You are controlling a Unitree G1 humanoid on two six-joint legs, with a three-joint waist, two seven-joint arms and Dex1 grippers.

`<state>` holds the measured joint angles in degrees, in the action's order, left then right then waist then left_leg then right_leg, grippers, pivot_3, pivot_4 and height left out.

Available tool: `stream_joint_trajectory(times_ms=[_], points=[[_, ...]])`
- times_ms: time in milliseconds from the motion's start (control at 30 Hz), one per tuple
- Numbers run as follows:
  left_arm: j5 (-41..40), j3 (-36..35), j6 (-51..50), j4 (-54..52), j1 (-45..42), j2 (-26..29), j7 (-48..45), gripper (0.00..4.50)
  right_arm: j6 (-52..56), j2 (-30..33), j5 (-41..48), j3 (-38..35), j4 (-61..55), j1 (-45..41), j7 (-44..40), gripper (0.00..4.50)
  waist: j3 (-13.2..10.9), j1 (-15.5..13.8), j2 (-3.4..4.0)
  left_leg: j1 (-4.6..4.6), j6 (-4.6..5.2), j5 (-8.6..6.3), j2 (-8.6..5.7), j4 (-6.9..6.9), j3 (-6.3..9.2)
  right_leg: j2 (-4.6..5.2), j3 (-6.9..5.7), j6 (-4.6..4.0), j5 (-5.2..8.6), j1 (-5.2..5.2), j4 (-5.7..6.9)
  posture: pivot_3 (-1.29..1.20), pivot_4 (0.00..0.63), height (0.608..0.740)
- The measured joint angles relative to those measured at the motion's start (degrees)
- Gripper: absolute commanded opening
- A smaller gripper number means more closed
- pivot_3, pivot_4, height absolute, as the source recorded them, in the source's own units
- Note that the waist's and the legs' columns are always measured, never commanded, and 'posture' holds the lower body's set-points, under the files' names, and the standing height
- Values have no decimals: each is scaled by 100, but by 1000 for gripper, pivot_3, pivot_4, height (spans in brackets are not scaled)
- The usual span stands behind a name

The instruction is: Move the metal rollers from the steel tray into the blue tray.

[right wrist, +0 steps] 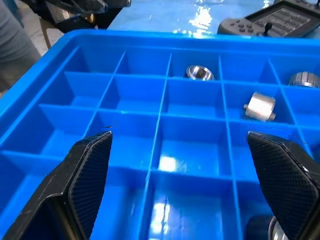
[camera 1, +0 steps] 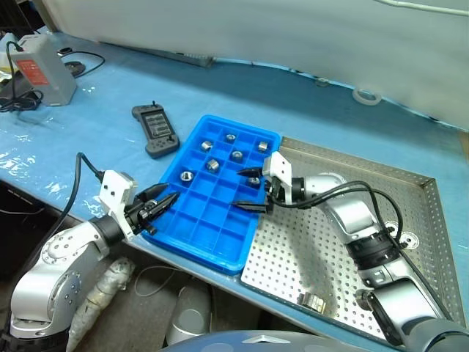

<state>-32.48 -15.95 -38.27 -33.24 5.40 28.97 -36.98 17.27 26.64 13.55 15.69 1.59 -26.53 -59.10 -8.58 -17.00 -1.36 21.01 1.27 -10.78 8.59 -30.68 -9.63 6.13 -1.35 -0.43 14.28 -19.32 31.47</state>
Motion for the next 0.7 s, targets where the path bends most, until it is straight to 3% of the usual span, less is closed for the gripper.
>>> stream_joint_trajectory(times_ms=[67, 533, 700], points=[[-8, -2, 10, 156, -84, 54, -1, 1566, 72, 14, -1, -60, -72, 130, 104, 4500, 0, 46, 0, -3, -22, 14, 12, 9, 0, -6, 0, 48, -20, -8, -3, 333, 150, 740], [262, 170, 351, 1072, -469, 377, -24, 1566, 288, -5, -3, -117, -576, 505, 523, 4500, 9, 352, -14, -34, -84, 50, 77, 43, -1, -84, 16, 41, -20, -8, -5, 281, 150, 740], [97, 107, 348, 875, -127, 534, -220, 1566, 293, -23, -2, -115, -597, 495, 550, 4500, 15, 494, -25, -28, -84, 49, 76, 43, -1, -83, 15, 28, -13, -8, -9, 282, 150, 740]])
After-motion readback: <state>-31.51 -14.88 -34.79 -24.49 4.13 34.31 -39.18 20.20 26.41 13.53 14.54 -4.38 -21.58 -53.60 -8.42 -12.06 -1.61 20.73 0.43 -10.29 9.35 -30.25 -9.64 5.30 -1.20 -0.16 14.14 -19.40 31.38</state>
